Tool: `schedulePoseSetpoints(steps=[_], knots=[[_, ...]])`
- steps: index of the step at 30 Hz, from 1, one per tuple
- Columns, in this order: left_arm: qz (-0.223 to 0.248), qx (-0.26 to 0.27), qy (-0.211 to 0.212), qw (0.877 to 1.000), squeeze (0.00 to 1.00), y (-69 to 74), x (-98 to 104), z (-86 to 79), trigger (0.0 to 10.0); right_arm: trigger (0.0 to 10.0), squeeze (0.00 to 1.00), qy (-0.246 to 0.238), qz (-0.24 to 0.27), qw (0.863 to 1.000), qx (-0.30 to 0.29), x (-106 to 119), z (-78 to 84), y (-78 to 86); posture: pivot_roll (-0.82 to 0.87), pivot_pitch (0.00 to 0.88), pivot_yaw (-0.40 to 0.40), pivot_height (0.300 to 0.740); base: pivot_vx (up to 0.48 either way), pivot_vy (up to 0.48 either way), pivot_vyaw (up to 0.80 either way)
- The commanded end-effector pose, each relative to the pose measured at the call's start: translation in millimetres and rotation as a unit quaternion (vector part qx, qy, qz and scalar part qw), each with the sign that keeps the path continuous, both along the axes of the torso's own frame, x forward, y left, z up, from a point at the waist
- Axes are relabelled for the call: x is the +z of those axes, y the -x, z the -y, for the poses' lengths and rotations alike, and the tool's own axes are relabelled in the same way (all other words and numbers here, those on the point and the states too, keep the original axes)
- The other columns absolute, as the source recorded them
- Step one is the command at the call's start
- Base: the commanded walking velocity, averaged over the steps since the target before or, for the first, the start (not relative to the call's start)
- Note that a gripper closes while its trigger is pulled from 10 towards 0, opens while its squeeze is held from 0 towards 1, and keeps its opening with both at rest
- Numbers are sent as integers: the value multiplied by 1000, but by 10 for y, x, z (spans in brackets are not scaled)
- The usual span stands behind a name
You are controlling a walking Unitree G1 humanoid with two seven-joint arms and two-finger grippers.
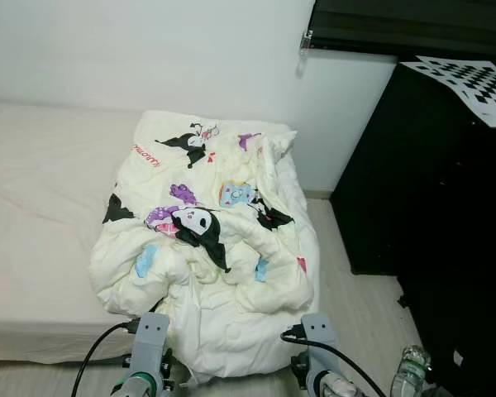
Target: Clean up the room
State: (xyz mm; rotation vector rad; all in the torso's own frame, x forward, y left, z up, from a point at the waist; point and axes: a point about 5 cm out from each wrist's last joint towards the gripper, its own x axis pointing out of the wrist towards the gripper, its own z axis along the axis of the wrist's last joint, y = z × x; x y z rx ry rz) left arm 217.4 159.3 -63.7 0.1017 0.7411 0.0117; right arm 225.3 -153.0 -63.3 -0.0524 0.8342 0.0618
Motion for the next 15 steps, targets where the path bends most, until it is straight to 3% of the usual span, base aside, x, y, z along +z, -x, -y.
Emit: schedulePoseSetpoints(steps=[1, 6, 15], knots=[[-4, 0, -1, 1000, 0, 46, -24, -16, 10000, 10000, 0, -5, -2, 1000, -12, -13, 17, 23, 18, 44, -6, 740, 0, 0, 0], [-6, -22, -6, 1000, 0, 57, -31, 3, 10000, 10000, 0, -8, -5, 1000, -16, -33, 4, 55, 21, 29, -12, 740, 0, 0, 0], [0, 1, -9, 1000, 0, 2, -2, 10, 10000, 10000, 0, -3, 1, 1000, -8, -14, 15, 26, 15, 48, -17, 740, 0, 0, 0]])
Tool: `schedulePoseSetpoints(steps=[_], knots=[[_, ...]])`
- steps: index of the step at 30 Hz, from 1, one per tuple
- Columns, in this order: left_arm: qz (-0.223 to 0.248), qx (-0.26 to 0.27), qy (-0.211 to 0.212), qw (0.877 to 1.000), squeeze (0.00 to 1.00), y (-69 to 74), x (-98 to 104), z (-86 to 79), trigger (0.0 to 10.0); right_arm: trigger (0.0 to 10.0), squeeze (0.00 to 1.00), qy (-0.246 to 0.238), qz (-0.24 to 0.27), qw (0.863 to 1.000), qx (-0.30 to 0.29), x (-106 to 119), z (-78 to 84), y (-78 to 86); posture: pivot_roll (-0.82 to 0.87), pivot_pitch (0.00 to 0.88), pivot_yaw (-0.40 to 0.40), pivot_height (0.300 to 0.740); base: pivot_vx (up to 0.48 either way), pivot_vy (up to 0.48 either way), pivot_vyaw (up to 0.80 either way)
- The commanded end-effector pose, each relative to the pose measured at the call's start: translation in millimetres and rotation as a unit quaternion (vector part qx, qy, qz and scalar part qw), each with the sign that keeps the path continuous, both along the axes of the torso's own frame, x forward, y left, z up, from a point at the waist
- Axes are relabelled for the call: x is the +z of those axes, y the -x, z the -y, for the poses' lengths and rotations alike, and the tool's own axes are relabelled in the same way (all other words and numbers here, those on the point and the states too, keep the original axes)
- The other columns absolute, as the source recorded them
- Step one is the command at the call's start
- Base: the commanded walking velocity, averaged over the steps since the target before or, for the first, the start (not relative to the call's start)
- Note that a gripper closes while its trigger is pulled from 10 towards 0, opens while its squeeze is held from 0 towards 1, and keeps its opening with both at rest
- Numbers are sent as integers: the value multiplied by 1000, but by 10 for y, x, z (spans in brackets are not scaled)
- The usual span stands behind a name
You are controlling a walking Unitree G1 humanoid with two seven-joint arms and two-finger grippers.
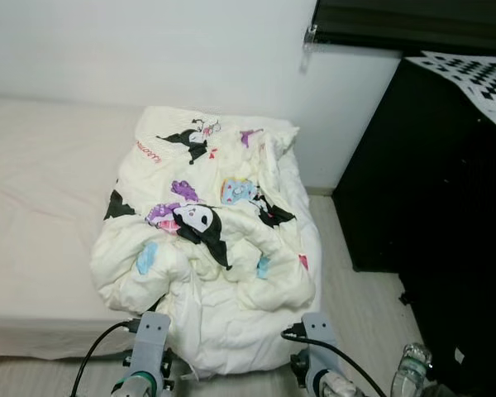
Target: Clean up the room
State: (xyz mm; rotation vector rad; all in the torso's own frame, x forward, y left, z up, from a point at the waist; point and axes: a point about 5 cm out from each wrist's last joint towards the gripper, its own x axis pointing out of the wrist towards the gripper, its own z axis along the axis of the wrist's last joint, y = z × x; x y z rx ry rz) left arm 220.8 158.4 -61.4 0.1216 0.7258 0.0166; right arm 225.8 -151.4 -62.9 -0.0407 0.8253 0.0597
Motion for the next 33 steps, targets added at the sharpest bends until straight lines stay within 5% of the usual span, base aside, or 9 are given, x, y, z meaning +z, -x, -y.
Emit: schedulePoseSetpoints(steps=[1, 19, 24, 29, 33], knots=[[-9, 1, -2, 1000, 0, 41, -27, 0, 10000, 10000, 0, 2, -4, 1000, -5, -20, 33, 34, 15, 48, -17, 740, 0, 0, 0], [10, 7, -16, 1000, 0, -6, 15, -64, 10000, 10000, 0, -13, 25, 999, -33, 33, 42, -32, 21, 44, -4, 740, 0, 0, 0], [37, -12, 4, 999, 0, -86, 77, 20, 10000, 10000, 0, -10, 68, 996, -64, 108, 119, -105, 18, 45, -5, 740, 0, 0, 0], [87, 24, 20, 996, 0, -219, 197, 91, 10000, 10000, 0, -16, 73, 994, -82, 118, 150, -111, 10, 75, -10, 740, 0, 0, 0], [61, -1, 16, 998, 0, -176, 145, 150, 10000, 10000, 0, -22, 75, 993, -90, 136, 152, -142, -10, 77, 25, 740, 0, 0, 0]])
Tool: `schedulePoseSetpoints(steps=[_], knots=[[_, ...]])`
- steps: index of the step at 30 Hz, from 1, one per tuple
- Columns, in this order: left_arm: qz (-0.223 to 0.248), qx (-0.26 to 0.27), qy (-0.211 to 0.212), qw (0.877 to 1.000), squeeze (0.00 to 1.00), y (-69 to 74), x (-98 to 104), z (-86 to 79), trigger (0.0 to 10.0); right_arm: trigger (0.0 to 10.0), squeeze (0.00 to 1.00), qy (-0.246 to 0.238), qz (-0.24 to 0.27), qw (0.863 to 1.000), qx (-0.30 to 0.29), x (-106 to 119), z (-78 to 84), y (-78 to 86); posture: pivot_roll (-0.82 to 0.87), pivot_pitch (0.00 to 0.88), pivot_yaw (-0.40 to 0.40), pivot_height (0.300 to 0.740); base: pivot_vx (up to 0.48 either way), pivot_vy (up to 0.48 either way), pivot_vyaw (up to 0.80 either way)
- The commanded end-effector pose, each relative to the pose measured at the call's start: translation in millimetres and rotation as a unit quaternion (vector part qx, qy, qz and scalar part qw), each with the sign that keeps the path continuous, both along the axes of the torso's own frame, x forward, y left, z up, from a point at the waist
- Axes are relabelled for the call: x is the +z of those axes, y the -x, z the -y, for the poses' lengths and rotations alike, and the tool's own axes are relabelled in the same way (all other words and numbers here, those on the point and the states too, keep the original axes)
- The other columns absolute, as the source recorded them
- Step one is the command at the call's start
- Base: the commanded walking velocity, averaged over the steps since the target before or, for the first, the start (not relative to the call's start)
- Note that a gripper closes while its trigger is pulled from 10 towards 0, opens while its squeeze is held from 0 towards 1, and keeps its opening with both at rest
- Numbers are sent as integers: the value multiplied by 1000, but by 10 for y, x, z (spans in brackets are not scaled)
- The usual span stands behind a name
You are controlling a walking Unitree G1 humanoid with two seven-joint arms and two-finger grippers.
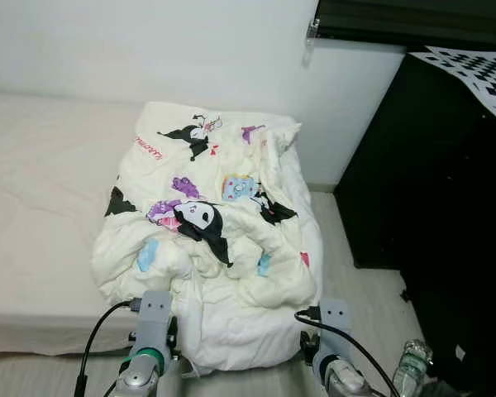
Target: Clean up the room
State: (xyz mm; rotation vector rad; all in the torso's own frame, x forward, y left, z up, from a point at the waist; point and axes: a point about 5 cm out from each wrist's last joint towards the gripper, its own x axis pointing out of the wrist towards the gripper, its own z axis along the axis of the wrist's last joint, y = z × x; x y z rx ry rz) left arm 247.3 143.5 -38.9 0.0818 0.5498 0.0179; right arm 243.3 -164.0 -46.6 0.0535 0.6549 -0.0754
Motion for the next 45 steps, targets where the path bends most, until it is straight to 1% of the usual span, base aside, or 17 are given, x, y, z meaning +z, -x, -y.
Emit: schedulePoseSetpoints(steps=[1, 7, 10, 13, 16, 17, 23, 26, 30, 31, 33, 35, 40, 42, 43, 44, 45], knots=[[-35, -8, -8, 999, 0, 100, -95, -5, 10000, 10000, 0, -10, -11, 1000, -15, -30, 22, 34, -10, 77, 28, 740, 0, 0, 0], [-42, -21, -18, 999, 0, 73, -87, -47, 10000, 10000, 0, -10, -9, 999, -36, -46, 58, 69, -2, 58, 38, 740, 0, 0, 0], [-45, -28, -26, 998, 0, 77, -92, -87, 10000, 10000, 0, -4, -25, 999, -32, -99, 63, 145, -10, 60, 34, 740, 0, 0, 0], [-50, -27, -30, 998, 0, 100, -107, -112, 10000, 10000, 0, -1, -32, 999, -30, -117, 67, 169, -14, 61, 23, 740, 0, 0, 0], [-53, 26, -25, 998, 0, 143, -128, -222, 10000, 10000, 0, 7, -36, 999, -35, -134, 83, 200, -4, 77, 20, 740, 0, 0, 0], [-53, 26, -25, 998, 0, 156, -135, -227, 10000, 10000, 0, 7, -36, 999, -36, -137, 84, 206, 3, 74, 14, 740, 0, 0, 0], [-58, 0, -39, 998, 0, 215, -168, -206, 10000, 10000, 0, 12, -42, 999, -19, -163, 30, 243, 18, 79, 4, 740, 0, 0, 0], [-46, -4, -34, 998, 0, 225, -160, -214, 10000, 10000, 0, 12, -19, 999, -35, -117, 15, 188, 18, 70, 40, 740, 0, 0, 0], [-38, -18, -42, 998, 0, 220, -148, -217, 10000, 10000, 0, -4, -3, 999, -50, -79, -1, 139, 15, 67, 49, 740, 0, 0, 0], [-37, -28, -52, 998, 0, 196, -136, -211, 10000, 10000, 0, -6, -6, 999, -46, -88, -7, 148, 17, 66, 18, 740, 0, 0, 0], [-34, -25, -52, 998, 0, 175, -121, -221, 10000, 10000, 0, -9, -6, 999, -40, -89, -24, 148, 13, 56, 23, 740, 0, 0, 0], [-34, 4, -34, 999, 0, 166, -117, -246, 10000, 10000, 0, -13, -4, 999, -29, -84, -57, 138, 0, 69, 35, 740, 0, 0, 0], [-40, -11, -39, 998, 0, 185, -133, -229, 10000, 10000, 0, -18, -4, 999, -44, -83, -34, 139, -4, 60, 24, 740, 0, 0, 0], [-34, 14, -24, 999, 0, 166, -117, -243, 10000, 10000, 0, -24, -7, 998, -61, -88, 8, 144, -1, 55, 20, 740, 0, 0, 0], [-30, 13, -18, 999, 0, 158, -111, -219, 10000, 10000, 0, -22, -7, 998, -62, -87, 31, 146, -4, 51, 10, 740, 0, 0, 0], [-24, -5, -16, 1000, 0, 152, -105, -154, 10000, 10000, 0, -18, -6, 998, -59, -84, 56, 143, -5, 52, 3, 740, 0, 0, 0], [-24, -5, -16, 1000, 0, 152, -105, -154, 10000, 10000, 0, -18, -6, 998, -59, -84, 56, 143, -5, 52, 3, 740, 0, 0, 0]])
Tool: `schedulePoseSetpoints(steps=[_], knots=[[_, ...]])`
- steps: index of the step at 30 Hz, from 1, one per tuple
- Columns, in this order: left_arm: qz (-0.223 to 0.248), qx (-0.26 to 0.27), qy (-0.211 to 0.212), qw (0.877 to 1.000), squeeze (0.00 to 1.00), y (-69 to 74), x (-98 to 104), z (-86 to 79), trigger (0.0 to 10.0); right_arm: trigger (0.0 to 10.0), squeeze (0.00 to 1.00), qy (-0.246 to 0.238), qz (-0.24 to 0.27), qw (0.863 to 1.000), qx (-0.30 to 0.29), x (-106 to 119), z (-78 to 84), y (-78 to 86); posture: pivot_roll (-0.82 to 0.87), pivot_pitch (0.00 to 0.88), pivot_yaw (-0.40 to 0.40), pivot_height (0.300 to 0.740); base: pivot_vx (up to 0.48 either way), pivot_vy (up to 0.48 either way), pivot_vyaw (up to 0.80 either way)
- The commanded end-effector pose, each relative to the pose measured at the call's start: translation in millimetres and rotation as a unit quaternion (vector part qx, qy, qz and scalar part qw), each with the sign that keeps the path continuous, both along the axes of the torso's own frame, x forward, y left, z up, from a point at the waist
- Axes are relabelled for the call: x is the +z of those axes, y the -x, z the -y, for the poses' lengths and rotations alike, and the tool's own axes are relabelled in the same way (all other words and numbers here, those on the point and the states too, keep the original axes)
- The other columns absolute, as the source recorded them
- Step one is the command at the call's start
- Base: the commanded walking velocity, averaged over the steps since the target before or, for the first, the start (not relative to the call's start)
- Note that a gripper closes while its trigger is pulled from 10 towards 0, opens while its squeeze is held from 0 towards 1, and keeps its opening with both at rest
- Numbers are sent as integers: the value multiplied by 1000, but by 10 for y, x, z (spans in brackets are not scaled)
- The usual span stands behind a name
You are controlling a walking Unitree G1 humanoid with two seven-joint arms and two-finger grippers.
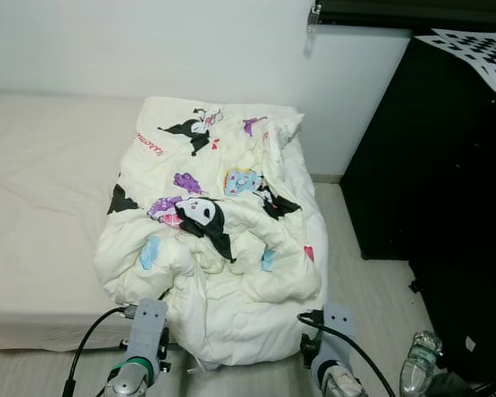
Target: Clean up the room
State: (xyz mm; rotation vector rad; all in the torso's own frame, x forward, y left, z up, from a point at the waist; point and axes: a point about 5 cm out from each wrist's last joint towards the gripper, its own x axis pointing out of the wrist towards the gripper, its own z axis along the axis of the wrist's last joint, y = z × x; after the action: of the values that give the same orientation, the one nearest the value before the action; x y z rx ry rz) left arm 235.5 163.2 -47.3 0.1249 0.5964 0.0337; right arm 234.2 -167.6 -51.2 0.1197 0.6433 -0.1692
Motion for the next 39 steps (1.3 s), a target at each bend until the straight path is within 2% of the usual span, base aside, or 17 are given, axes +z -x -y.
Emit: schedulePoseSetpoints(steps=[1, 7, 11, 17, 22, 34, 39], knots=[[1, -19, 6, 1000, 0, 33, -20, 75, 10000, 10000, 0, -2, -11, 1000, -3, -36, 26, 50, -5, 52, 2, 740, 0, 0, 0], [10, -16, 6, 1000, 0, 43, -16, 108, 10000, 10000, 0, -2, -8, 1000, 4, -26, 21, 36, -4, 47, -3, 740, 0, 0, 0], [5, -19, 9, 1000, 0, 72, -36, 115, 10000, 10000, 0, -9, -14, 1000, 18, -39, -48, 40, 3, 48, -8, 740, 0, 0, 0], [-19, 27, 22, 999, 0, 142, -96, 20, 10000, 10000, 0, -15, -31, 999, 21, -86, -77, 98, 2, 42, -2, 740, 0, 0, 0], [-28, 22, 16, 999, 0, 190, -129, 46, 10000, 10000, 0, -23, -40, 999, -5, -112, -19, 140, 2, 34, -3, 740, 0, 0, 0], [-31, 13, 17, 999, 0, 205, -139, 77, 10000, 10000, 0, -20, -41, 999, -2, -127, -10, 170, 3, 15, 7, 740, 0, 0, 0], [-31, 8, 16, 999, 0, 253, -162, 77, 10000, 10000, 0, -21, -43, 999, -1, -139, -30, 189, -10, 0, 15, 740, 0, 0, 0]])
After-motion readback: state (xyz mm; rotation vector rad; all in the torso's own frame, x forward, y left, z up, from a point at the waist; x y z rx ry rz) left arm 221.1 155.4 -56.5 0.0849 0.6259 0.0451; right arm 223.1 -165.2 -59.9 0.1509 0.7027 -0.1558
